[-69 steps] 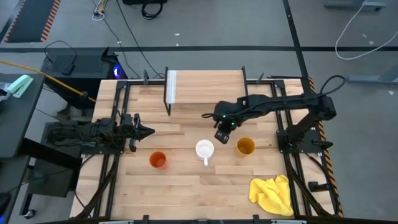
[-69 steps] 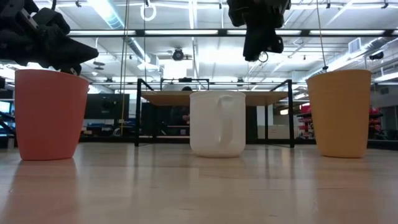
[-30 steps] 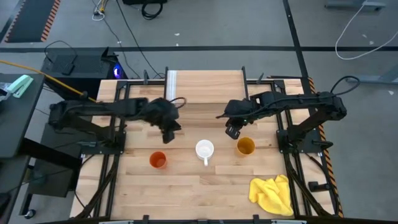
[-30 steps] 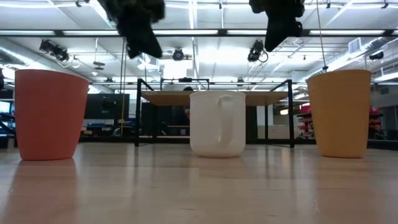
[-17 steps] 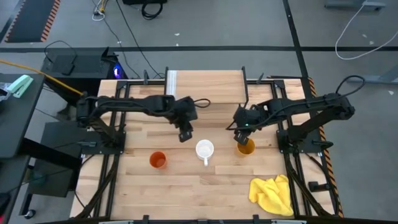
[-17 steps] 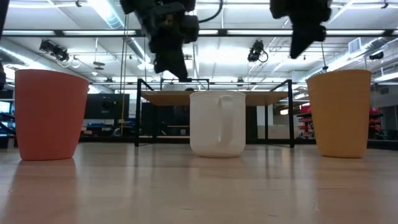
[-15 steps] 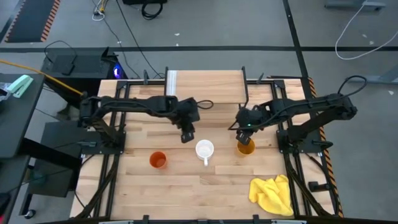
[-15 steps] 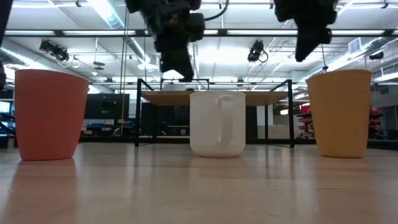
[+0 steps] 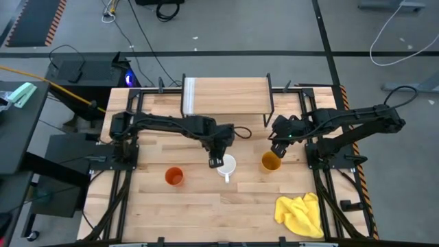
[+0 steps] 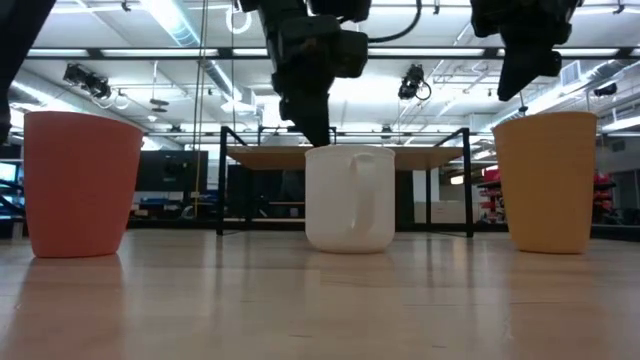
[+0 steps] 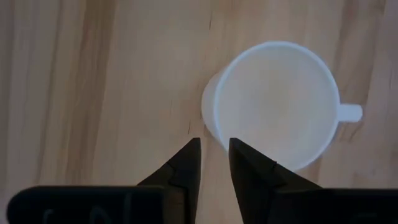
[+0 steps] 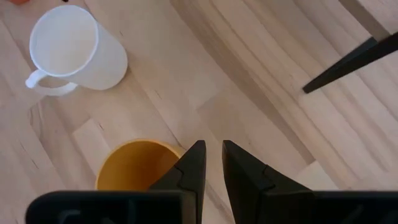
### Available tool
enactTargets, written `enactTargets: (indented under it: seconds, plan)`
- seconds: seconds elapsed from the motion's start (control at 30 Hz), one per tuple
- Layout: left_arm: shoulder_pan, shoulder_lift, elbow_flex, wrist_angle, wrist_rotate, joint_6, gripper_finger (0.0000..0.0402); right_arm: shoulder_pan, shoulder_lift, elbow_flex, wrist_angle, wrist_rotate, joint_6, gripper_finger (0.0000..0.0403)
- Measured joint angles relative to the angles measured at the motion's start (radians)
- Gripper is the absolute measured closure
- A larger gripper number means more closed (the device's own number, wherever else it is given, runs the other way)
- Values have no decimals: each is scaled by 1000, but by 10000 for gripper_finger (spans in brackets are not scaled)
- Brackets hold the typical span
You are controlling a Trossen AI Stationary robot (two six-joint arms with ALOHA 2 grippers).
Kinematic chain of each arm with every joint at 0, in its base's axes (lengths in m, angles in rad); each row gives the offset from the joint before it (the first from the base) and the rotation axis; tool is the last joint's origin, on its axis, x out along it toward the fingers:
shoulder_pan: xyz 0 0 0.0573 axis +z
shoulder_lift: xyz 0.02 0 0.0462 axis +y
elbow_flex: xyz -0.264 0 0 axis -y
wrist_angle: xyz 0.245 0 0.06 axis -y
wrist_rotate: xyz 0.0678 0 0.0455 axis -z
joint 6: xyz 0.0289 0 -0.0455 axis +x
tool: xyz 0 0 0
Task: Stack small to large cups/mugs on shelf
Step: Put the white mug on the shelf
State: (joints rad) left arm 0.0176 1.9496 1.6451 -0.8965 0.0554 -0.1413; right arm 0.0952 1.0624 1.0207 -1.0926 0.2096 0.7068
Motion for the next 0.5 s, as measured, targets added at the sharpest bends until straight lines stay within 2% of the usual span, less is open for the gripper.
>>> enactTargets:
  seconds: [0.5]
  plan:
    - [8, 25, 1, 8, -53, -8, 300, 0, 0, 0, 10, 1, -54, 342]
